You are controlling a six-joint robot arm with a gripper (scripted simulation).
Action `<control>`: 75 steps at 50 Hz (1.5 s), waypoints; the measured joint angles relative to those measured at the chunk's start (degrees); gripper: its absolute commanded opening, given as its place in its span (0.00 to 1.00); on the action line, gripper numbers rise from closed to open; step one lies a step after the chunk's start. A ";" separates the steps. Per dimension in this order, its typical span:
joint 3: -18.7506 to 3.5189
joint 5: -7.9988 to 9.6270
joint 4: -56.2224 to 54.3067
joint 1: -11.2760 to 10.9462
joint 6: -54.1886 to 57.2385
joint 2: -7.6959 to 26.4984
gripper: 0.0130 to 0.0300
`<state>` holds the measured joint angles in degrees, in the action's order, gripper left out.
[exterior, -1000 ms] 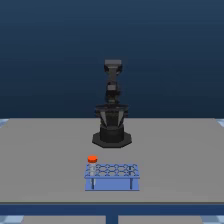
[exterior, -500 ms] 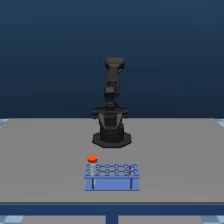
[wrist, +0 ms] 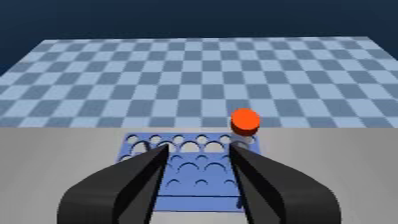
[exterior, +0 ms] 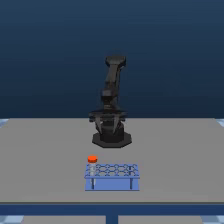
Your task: Pick up the centrifuge tube on the rack
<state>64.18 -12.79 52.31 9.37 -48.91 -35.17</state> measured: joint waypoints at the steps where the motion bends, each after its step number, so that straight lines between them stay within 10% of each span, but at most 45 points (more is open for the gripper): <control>1: -0.24 -0.14 0.09 0.17 0.00 0.45 1.00; 44: -14.88 -2.32 15.38 5.75 -10.41 20.33 1.00; 75: -20.60 -1.68 24.32 6.92 -18.72 26.22 1.00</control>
<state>43.58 -14.47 76.63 16.29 -67.63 -8.95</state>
